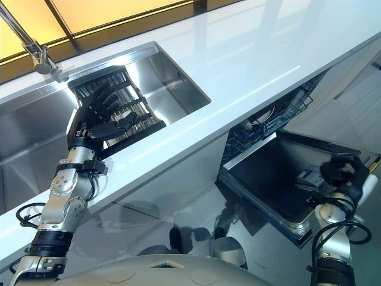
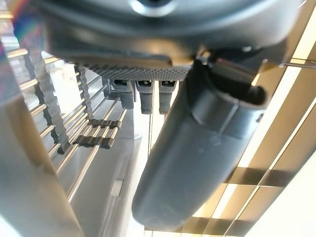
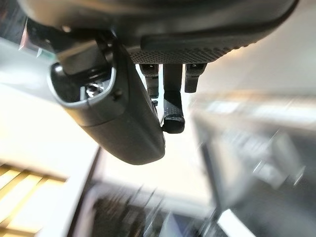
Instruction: Pick up plates and place into dishwasher.
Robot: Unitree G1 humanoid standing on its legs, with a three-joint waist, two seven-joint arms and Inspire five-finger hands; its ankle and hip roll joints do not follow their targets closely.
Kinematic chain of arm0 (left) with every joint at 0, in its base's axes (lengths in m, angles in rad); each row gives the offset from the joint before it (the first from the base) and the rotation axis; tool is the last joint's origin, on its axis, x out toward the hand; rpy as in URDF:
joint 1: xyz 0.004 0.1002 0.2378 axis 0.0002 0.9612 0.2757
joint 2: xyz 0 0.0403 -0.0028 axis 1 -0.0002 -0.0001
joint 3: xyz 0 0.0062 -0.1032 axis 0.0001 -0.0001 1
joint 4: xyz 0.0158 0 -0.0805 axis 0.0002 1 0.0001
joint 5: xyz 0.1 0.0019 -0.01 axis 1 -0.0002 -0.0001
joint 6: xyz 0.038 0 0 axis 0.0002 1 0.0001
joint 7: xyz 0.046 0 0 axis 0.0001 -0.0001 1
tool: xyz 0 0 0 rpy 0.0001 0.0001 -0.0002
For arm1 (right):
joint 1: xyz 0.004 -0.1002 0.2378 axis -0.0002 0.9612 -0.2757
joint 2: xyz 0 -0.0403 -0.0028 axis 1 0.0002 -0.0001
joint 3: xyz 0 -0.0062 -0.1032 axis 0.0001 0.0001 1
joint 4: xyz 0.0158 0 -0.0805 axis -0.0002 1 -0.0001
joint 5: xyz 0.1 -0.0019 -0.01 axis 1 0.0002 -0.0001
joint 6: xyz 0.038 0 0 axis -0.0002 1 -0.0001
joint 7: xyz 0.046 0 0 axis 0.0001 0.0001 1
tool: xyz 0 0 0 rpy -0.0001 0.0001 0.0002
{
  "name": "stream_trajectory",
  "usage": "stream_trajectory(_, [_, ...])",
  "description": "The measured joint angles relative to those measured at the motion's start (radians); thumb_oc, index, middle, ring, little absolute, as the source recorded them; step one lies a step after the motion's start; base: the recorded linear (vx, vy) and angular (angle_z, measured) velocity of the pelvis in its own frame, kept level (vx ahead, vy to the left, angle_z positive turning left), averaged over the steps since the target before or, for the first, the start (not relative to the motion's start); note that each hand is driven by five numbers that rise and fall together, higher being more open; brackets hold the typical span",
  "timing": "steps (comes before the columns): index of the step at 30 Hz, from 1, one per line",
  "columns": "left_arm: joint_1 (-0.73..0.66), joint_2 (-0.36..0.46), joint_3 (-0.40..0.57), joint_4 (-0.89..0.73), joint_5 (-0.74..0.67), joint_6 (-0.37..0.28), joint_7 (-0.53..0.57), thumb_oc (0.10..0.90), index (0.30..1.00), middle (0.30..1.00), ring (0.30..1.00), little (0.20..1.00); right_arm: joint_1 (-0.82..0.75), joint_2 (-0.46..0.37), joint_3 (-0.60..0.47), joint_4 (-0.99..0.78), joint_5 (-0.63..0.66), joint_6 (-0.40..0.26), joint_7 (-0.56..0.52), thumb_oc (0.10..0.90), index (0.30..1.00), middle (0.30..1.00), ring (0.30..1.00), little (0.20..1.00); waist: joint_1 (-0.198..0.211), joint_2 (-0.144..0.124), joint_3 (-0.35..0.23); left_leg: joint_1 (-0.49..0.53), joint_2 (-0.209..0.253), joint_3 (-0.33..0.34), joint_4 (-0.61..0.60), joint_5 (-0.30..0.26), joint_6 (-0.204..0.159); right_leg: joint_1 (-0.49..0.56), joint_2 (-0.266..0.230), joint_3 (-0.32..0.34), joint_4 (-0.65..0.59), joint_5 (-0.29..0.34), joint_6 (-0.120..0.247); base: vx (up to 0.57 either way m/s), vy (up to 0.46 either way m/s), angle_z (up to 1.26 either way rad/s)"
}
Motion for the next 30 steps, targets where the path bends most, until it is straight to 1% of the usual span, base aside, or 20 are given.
stream_trajectory(1, [-0.001, 0.003, 0.001, 0.005, 0.0, -0.001, -0.002, 0.8, 0.9, 0.9, 0.9, 0.9, 0.013, -0.002, -0.01, 0.056, 0.002, -0.013, -0.015, 0.8, 0.9, 0.9, 0.9, 0.9, -0.004, 0.0, -0.002, -0.002, 0.001, 0.0, 0.0, 0.0, 0.0, -0.002, 0.0, 0.0, 0.0, -0.001, 0.001, -0.04, -0.082, -0.01])
stream_trajectory(2, [-0.005, 0.009, 0.0, 0.013, 0.0, -0.002, -0.009, 0.8, 0.9, 0.9, 0.9, 0.9, 0.001, -0.006, -0.021, 0.155, 0.01, -0.03, -0.027, 0.8, 0.9, 0.9, 0.9, 0.9, -0.003, -0.003, -0.011, -0.006, 0.001, 0.0, 0.0, 0.0, 0.0, -0.008, 0.0, 0.0, 0.001, 0.0, 0.0, -0.03, -0.076, -0.02])
stream_trajectory(4, [-0.005, 0.019, 0.001, 0.027, -0.001, -0.002, -0.016, 0.8, 0.9, 0.9, 0.9, 0.9, 0.0, -0.005, -0.058, 0.279, 0.104, -0.017, -0.051, 0.8, 0.9, 0.9, 0.9, 0.9, -0.006, -0.002, -0.017, -0.007, 0.001, 0.0, 0.0, -0.001, -0.001, -0.007, 0.0, 0.0, 0.0, -0.002, 0.003, -0.03, -0.078, -0.01])
stream_trajectory(6, [-0.005, 0.026, 0.0, 0.032, -0.001, -0.002, -0.016, 0.8, 0.9, 0.9, 0.9, 0.9, 0.018, -0.002, -0.063, 0.384, 0.177, -0.016, -0.055, 0.8, 0.9, 0.9, 0.9, 0.9, -0.011, -0.002, -0.018, -0.008, 0.001, -0.002, 0.0, -0.001, -0.001, -0.009, 0.0, 0.0, 0.0, -0.003, 0.004, -0.03, -0.082, -0.01])
stream_trajectory(8, [-0.005, 0.028, 0.0, 0.037, -0.001, -0.002, -0.017, 0.8, 0.9, 0.9, 0.9, 0.9, 0.03, 0.004, -0.061, 0.446, 0.216, -0.01, -0.055, 0.8, 0.9, 0.9, 0.9, 0.9, -0.015, -0.002, -0.019, -0.008, 0.001, -0.003, -0.001, -0.001, -0.001, -0.009, 0.0, 0.0, 0.0, -0.003, 0.005, -0.02, -0.094, -0.02])
stream_trajectory(9, [-0.005, 0.029, -0.003, 0.041, -0.001, -0.002, -0.017, 0.8, 0.9, 0.9, 0.9, 0.9, 0.039, 0.007, -0.06, 0.488, 0.248, 0.007, -0.057, 0.8, 0.9, 0.9, 0.9, 0.9, -0.019, 0.0, -0.021, -0.011, 0.001, -0.003, -0.001, -0.002, 0.002, -0.011, -0.001, 0.0, 0.0, -0.003, 0.005, -0.03, -0.098, -0.02])
stream_trajectory(13, [-0.006, 0.03, -0.009, 0.044, 0.0, -0.002, -0.017, 0.8, 0.9, 0.9, 0.9, 0.9, 0.042, 0.042, -0.058, 0.596, 0.335, 0.01, -0.065, 0.8, 0.9, 0.9, 0.9, 0.9, -0.02, 0.004, -0.027, -0.022, 0.002, -0.009, -0.001, 0.0, 0.003, -0.018, 0.0, -0.003, 0.0, -0.003, 0.005, -0.04, -0.09, 0.03])
stream_trajectory(15, [-0.006, 0.031, -0.016, 0.047, 0.0, 0.001, -0.017, 0.8, 0.9, 0.9, 0.9, 0.9, 0.03, 0.053, -0.057, 0.669, 0.384, 0.009, -0.05, 0.8, 0.9, 0.9, 0.9, 0.9, -0.017, 0.011, -0.032, -0.026, 0.001, -0.012, -0.001, 0.001, 0.004, -0.024, -0.001, -0.006, 0.0, -0.004, 0.005, -0.02, -0.093, 0.04])
stream_trajectory(16, [-0.006, 0.033, -0.023, 0.049, 0.001, 0.004, -0.017, 0.8, 0.9, 0.9, 0.9, 0.9, 0.018, 0.06, -0.056, 0.71, 0.395, 0.008, -0.028, 0.8, 0.9, 0.9, 0.9, 0.9, -0.013, 0.018, -0.037, -0.031, 0.0, -0.013, -0.001, 0.002, 0.004, -0.029, -0.002, -0.007, -0.001, -0.003, 0.005, -0.03, -0.105, 0.03])
stream_trajectory(17, [-0.006, 0.033, -0.025, 0.05, 0.001, 0.005, -0.017, 0.8, 0.9, 0.9, 0.9, 0.9, 0.014, 0.061, -0.054, 0.722, 0.399, 0.008, -0.021, 0.8, 0.9, 0.9, 0.9, 0.9, -0.013, 0.02, -0.037, -0.032, 0.0, -0.014, -0.001, 0.002, 0.004, -0.029, -0.003, -0.008, -0.001, -0.003, 0.005, -0.06, -0.13, 0.07])
stream_trajectory(19, [-0.006, 0.035, -0.027, 0.05, 0.002, 0.008, -0.017, 0.8, 0.9, 0.9, 0.9, 0.9, -0.015, 0.07, -0.036, 0.785, 0.434, 0.01, 0.025, 0.8, 0.9, 0.9, 0.9, 0.9, -0.01, 0.028, -0.041, -0.038, -0.001, -0.022, -0.001, 0.006, 0.0, -0.029, -0.005, -0.019, -0.007, -0.003, 0.005, -0.07, -0.117, 0.11])
stream_trajectory(21, [-0.008, 0.041, -0.036, 0.05, 0.002, 0.009, -0.014, 0.8, 0.9, 0.9, 0.9, 0.9, -0.039, 0.07, -0.018, 0.831, 0.438, 0.018, 0.062, 0.8, 0.9, 0.9, 0.9, 0.9, -0.005, 0.036, -0.04, -0.042, -0.002, -0.029, 0.0, 0.007, -0.001, -0.029, -0.006, -0.028, -0.012, -0.003, 0.005, -0.07, -0.091, 0.11])
stream_trajectory(22, [-0.01, 0.047, -0.052, 0.05, 0.002, 0.01, -0.011, 0.8, 0.9, 0.9, 0.9, 0.9, -0.053, 0.068, 0.006, 0.865, 0.42, 0.023, 0.089, 0.8, 0.9, 0.9, 0.9, 0.9, 0.005, 0.044, -0.038, -0.045, -0.002, -0.031, 0.0, 0.007, -0.001, -0.029, -0.006, -0.03, -0.016, -0.003, 0.005, -0.08, -0.085, 0.07])
stream_trajectory(23, [-0.013, 0.048, -0.062, 0.05, 0.003, 0.014, -0.008, 0.8, 0.9, 0.9, 0.9, 0.9, -0.061, 0.068, 0.012, 0.874, 0.397, 0.033, 0.1, 0.8, 0.9, 0.9, 0.9, 0.9, 0.012, 0.054, -0.036, -0.047, -0.002, -0.033, 0.0, 0.007, -0.001, -0.03, -0.006, -0.031, -0.017, -0.003, 0.005, -0.08, -0.09, 0.08])
stream_trajectory(26, [-0.021, 0.055, -0.08, 0.05, 0.002, 0.03, 0.004, 0.8, 0.9, 0.9, 0.9, 0.9, -0.099, 0.047, 0.128, 0.892, 0.26, 0.055, 0.116, 0.8, 0.9, 0.9, 0.9, 0.9, 0.025, 0.088, -0.028, -0.062, -0.004, -0.039, 0.002, 0.012, 0.002, -0.041, -0.006, -0.038, -0.019, 0.0, 0.001, -0.1, -0.081, 0.06])
stream_trajectory(27, [-0.031, 0.058, -0.094, 0.05, 0.002, 0.03, 0.012, 0.8, 0.9, 0.9, 0.9, 0.9, -0.112, 0.035, 0.167, 0.892, 0.244, 0.055, 0.122, 0.8, 0.9, 0.9, 0.9, 0.9, 0.032, 0.099, -0.025, -0.068, -0.005, -0.043, 0.004, 0.018, 0.006, -0.045, -0.006, -0.042, -0.019, 0.0, 0.001, -0.13, -0.072, 0.12])
stream_trajectory(28, [-0.044, 0.059, -0.1, 0.05, 0.003, 0.03, 0.011, 0.8, 0.9, 0.9, 0.9, 0.9, -0.127, 0.026, 0.181, 0.901, 0.231, 0.07, 0.13, 0.8, 0.9, 0.9, 0.9, 0.9, 0.034, 0.109, -0.017, -0.073, -0.005, -0.048, 0.004, 0.021, 0.006, -0.046, -0.007, -0.051, -0.019, 0.001, 0.0, -0.11, -0.06, 0.16])
stream_trajectory(30, [-0.063, 0.062, -0.111, 0.049, 0.002, 0.03, 0.015, 0.8, 0.9, 0.9, 0.9, 0.9, -0.155, 0.026, 0.195, 0.91, 0.235, 0.068, 0.128, 0.8, 0.9, 0.9, 0.9, 0.9, 0.049, 0.126, 0.004, -0.075, -0.004, -0.053, 0.005, 0.026, 0.005, -0.047, -0.006, -0.055, -0.019, 0.002, -0.002, -0.1, -0.061, 0.1])
